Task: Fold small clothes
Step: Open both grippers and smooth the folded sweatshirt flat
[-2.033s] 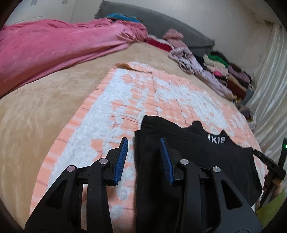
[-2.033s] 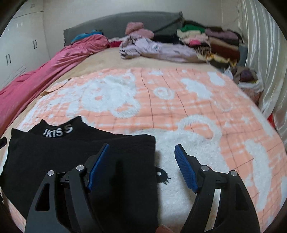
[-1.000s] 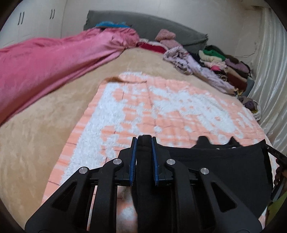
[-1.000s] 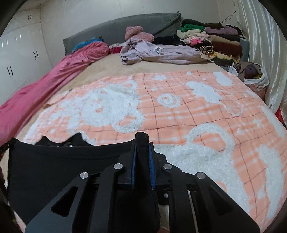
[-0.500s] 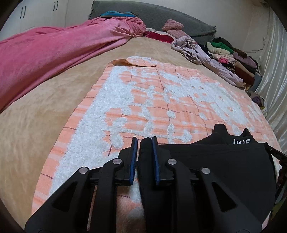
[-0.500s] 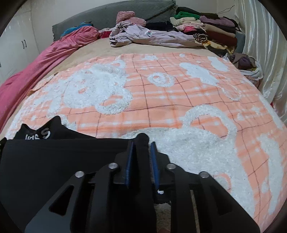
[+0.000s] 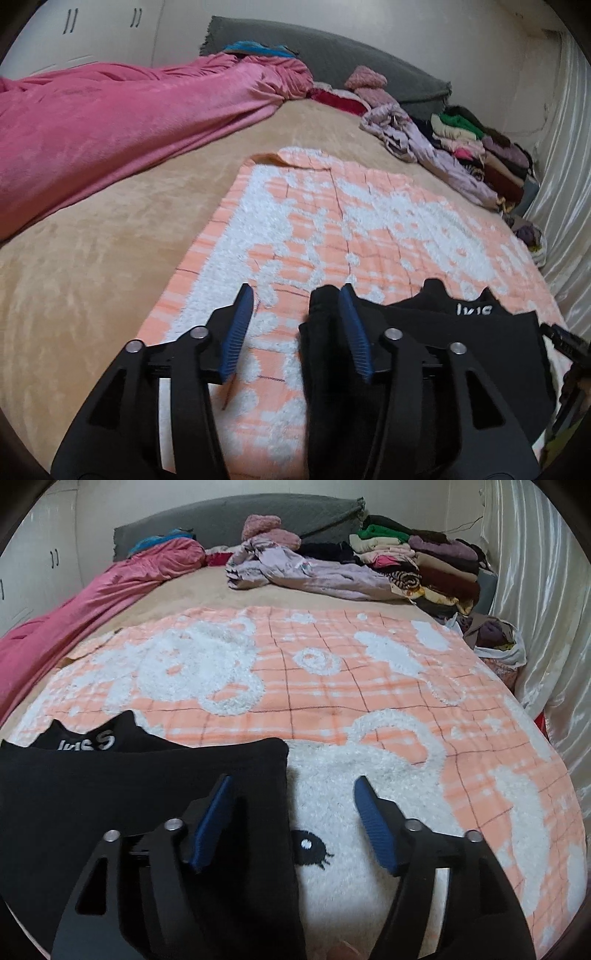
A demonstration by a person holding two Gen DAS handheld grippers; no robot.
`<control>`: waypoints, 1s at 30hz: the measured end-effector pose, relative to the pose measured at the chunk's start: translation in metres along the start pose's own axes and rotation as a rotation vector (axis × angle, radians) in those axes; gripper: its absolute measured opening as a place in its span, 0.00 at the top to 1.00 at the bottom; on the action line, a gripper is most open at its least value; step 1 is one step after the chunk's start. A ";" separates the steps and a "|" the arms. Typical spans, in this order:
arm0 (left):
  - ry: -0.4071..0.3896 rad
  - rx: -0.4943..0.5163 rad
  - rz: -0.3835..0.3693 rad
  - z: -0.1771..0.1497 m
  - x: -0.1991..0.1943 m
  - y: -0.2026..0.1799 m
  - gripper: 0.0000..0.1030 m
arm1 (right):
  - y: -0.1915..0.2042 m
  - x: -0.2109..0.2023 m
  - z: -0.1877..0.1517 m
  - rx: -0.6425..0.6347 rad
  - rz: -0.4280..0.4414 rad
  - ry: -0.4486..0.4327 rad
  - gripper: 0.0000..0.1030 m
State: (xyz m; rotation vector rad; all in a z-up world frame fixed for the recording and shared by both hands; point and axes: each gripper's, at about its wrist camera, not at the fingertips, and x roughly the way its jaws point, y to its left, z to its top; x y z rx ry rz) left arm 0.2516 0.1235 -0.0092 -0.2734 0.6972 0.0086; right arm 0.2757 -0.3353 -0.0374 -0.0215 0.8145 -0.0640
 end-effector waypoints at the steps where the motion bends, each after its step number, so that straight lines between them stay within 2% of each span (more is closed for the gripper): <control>1: -0.008 -0.005 0.001 0.001 -0.003 0.001 0.54 | 0.000 -0.005 -0.001 0.003 0.003 -0.008 0.29; 7: -0.036 -0.038 0.003 0.002 -0.021 0.006 0.36 | 0.004 -0.034 -0.005 0.019 0.044 -0.064 0.18; 10: -0.042 -0.044 -0.028 0.001 -0.028 0.005 0.33 | 0.007 -0.046 -0.008 0.018 0.060 -0.083 0.14; 12: -0.049 -0.030 -0.045 -0.001 -0.034 0.000 0.25 | 0.010 -0.054 -0.010 0.019 0.060 -0.092 0.11; 20: -0.068 0.040 -0.054 -0.012 -0.046 -0.020 0.19 | 0.017 -0.076 -0.023 0.018 0.093 -0.109 0.09; 30: -0.036 0.103 -0.058 -0.032 -0.050 -0.033 0.16 | 0.031 -0.086 -0.049 -0.006 0.132 -0.084 0.09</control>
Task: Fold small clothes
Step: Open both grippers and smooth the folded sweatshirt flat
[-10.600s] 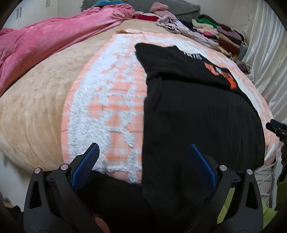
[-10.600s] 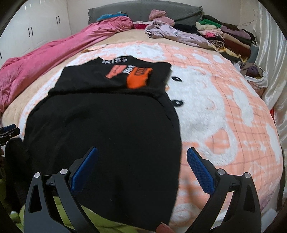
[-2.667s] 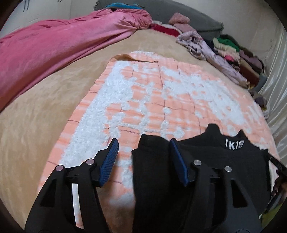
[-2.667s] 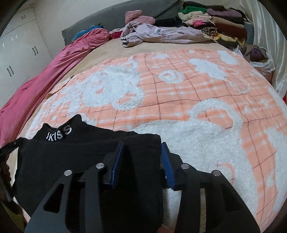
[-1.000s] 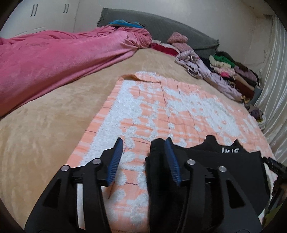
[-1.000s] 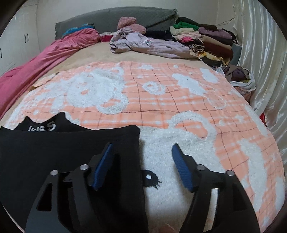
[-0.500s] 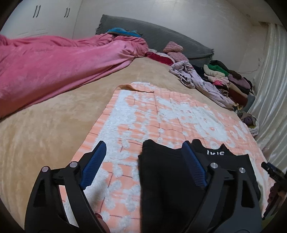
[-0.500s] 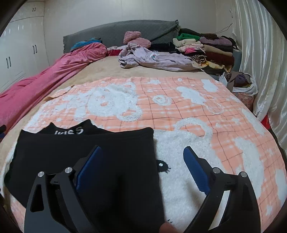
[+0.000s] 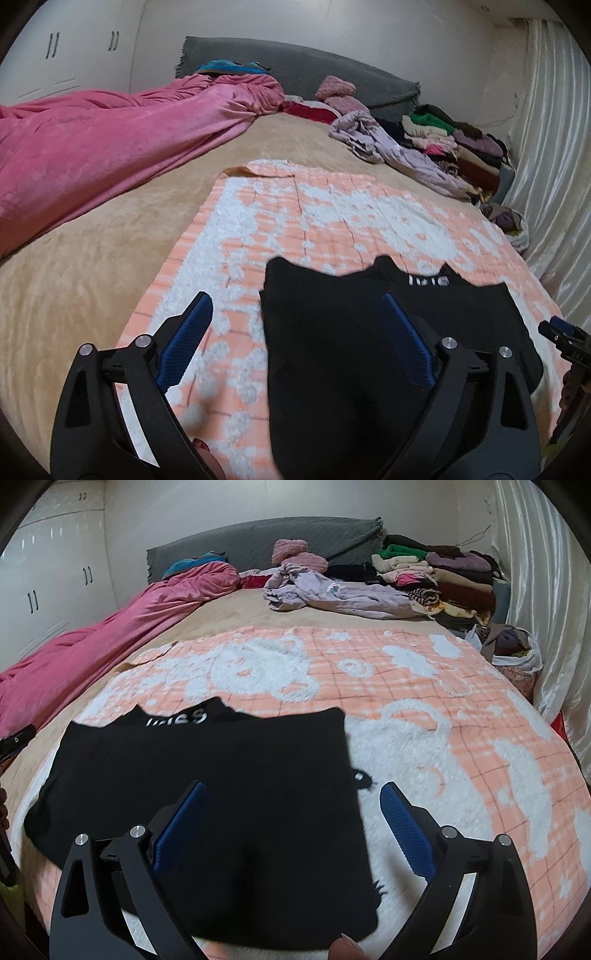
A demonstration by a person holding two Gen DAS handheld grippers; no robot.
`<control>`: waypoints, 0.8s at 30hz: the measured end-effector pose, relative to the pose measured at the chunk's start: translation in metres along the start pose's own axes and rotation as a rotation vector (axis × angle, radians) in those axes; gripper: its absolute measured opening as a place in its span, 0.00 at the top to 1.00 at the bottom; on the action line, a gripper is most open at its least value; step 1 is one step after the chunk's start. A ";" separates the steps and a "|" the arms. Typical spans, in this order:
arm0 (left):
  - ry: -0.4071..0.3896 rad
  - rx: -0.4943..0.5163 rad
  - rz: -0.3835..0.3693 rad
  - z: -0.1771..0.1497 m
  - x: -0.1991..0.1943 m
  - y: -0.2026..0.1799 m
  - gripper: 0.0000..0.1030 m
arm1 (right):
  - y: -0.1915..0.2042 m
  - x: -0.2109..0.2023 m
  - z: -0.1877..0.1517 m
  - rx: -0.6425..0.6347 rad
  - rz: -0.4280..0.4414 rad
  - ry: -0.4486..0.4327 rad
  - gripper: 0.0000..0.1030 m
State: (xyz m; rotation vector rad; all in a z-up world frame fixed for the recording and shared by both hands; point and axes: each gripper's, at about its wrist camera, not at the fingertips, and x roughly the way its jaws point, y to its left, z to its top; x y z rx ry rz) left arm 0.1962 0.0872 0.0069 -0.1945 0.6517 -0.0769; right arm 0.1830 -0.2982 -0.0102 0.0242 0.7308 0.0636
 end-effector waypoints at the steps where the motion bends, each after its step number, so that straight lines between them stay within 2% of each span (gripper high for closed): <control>1: 0.003 0.006 0.001 -0.002 0.000 -0.001 0.16 | 0.001 0.000 -0.002 -0.002 0.001 0.002 0.09; 8: 0.046 0.050 -0.012 -0.024 -0.003 -0.009 0.15 | 0.013 0.001 -0.022 -0.031 0.011 0.033 0.09; 14: 0.092 0.112 -0.012 -0.045 -0.002 -0.020 0.15 | 0.020 0.007 -0.039 -0.027 0.052 0.084 0.09; 18: 0.171 0.157 0.013 -0.060 0.011 -0.025 0.15 | 0.016 0.019 -0.049 -0.004 0.032 0.143 0.09; 21: 0.222 0.165 0.027 -0.067 0.021 -0.025 0.14 | 0.012 0.020 -0.053 0.014 0.037 0.144 0.09; 24: 0.213 0.161 0.028 -0.068 0.017 -0.024 0.13 | 0.012 0.016 -0.052 0.017 0.043 0.134 0.09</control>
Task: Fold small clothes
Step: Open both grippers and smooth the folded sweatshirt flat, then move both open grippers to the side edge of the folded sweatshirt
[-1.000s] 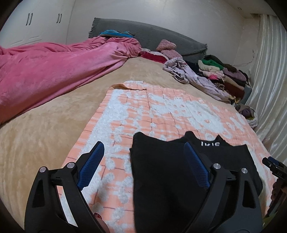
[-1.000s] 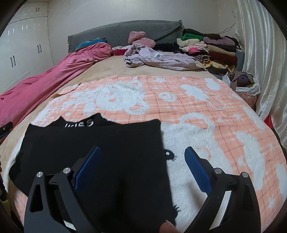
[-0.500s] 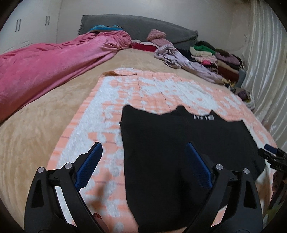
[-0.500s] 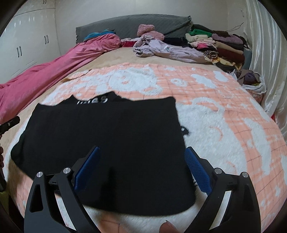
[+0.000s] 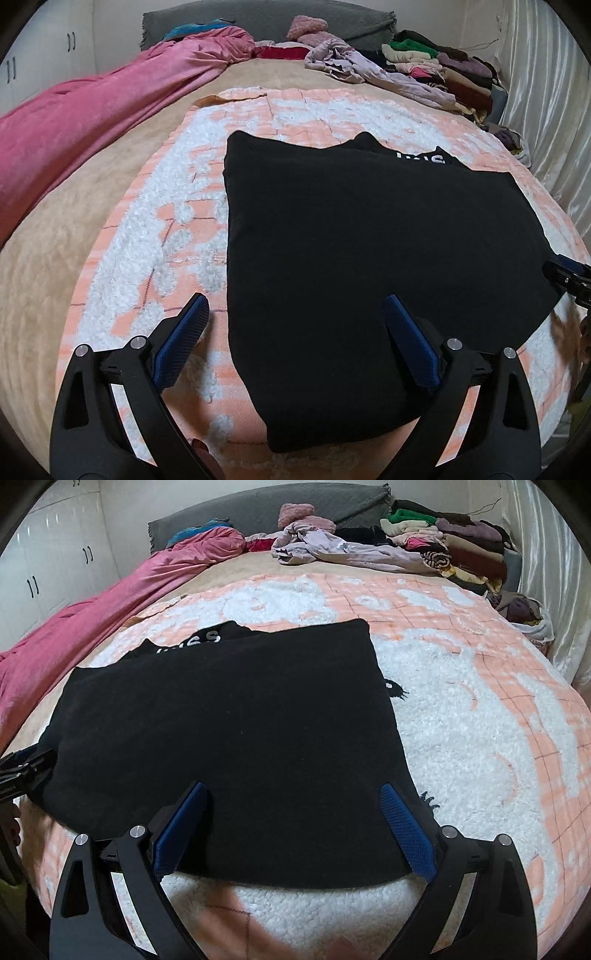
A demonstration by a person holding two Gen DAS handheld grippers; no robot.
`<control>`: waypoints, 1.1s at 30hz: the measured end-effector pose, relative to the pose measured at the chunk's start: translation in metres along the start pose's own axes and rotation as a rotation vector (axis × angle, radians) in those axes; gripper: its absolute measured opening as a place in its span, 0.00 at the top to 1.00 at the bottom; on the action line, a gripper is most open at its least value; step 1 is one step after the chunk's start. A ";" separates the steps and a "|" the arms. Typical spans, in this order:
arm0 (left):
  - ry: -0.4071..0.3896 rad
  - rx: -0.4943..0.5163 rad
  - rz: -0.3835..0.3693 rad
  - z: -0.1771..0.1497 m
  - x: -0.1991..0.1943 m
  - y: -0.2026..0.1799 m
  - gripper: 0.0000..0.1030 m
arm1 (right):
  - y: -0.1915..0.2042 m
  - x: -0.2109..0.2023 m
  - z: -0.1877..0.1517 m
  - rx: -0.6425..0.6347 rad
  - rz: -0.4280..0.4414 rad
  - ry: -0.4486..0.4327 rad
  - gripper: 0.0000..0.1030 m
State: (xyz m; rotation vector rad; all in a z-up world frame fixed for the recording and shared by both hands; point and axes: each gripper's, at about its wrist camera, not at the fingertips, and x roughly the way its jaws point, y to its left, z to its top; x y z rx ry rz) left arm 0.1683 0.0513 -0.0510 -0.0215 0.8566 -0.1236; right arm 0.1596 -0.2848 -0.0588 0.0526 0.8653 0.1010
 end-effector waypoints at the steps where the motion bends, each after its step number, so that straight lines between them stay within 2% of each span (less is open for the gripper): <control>1: -0.005 -0.001 0.002 -0.001 -0.002 0.000 0.13 | 0.000 -0.003 0.000 0.002 0.009 -0.008 0.09; 13: -0.068 -0.044 0.000 -0.007 -0.033 0.011 0.09 | 0.015 -0.035 0.000 -0.039 0.079 -0.064 0.05; 33: -0.104 -0.165 0.078 -0.007 -0.064 0.057 0.09 | 0.081 -0.059 0.004 -0.173 0.152 -0.101 0.04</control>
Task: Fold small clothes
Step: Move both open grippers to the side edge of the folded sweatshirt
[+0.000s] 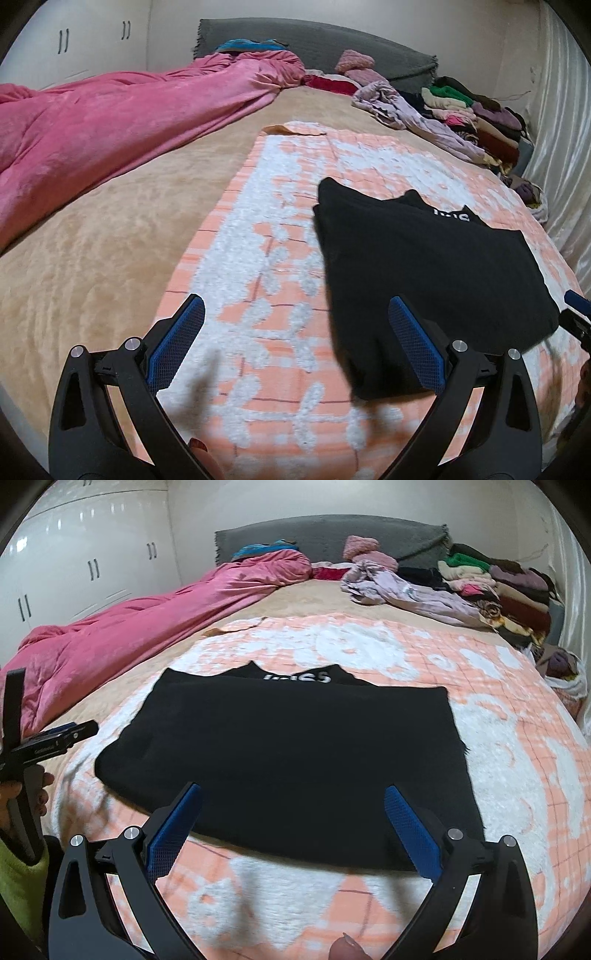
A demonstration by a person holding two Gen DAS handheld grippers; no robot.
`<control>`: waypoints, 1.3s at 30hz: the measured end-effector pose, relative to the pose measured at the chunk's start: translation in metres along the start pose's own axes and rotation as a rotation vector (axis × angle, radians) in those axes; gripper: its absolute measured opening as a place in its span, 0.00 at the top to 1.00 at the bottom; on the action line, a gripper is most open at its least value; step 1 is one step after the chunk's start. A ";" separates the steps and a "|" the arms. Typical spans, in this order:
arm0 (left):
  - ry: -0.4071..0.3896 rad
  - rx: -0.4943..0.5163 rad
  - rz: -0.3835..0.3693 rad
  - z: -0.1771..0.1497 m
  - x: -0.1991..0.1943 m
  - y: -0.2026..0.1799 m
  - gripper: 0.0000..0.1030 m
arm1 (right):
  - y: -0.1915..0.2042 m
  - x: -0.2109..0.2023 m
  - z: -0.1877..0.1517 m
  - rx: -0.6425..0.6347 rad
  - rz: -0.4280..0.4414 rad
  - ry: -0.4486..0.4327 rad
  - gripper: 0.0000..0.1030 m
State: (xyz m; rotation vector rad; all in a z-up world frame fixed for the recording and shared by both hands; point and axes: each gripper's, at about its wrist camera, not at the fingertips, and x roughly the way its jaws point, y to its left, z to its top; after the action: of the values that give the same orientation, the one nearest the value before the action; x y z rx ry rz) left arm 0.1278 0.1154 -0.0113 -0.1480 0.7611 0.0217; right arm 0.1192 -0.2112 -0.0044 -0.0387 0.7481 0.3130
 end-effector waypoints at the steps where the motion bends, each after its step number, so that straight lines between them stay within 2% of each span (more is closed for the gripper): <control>1: 0.001 -0.004 0.005 0.000 0.000 0.002 0.09 | 0.004 0.000 0.001 -0.007 0.004 0.000 0.04; 9: 0.003 -0.044 0.023 0.002 -0.003 0.017 0.09 | 0.044 0.009 0.008 -0.073 0.071 -0.006 0.04; 19: 0.014 -0.092 0.032 0.003 0.002 0.033 0.09 | 0.109 0.031 0.007 -0.228 0.140 0.017 0.04; 27: 0.039 -0.141 0.034 0.001 0.011 0.048 0.09 | 0.150 0.059 -0.004 -0.375 0.126 0.045 0.04; 35: 0.072 -0.209 0.033 -0.004 0.025 0.064 0.09 | 0.177 0.087 -0.022 -0.519 0.065 0.087 0.04; 39: 0.074 -0.229 0.032 -0.006 0.027 0.068 0.09 | 0.187 0.100 -0.026 -0.570 0.020 0.071 0.04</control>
State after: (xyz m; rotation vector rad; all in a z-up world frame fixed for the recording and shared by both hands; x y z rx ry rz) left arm 0.1383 0.1807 -0.0422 -0.3556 0.8340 0.1347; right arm 0.1158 -0.0098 -0.0762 -0.5832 0.7097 0.5387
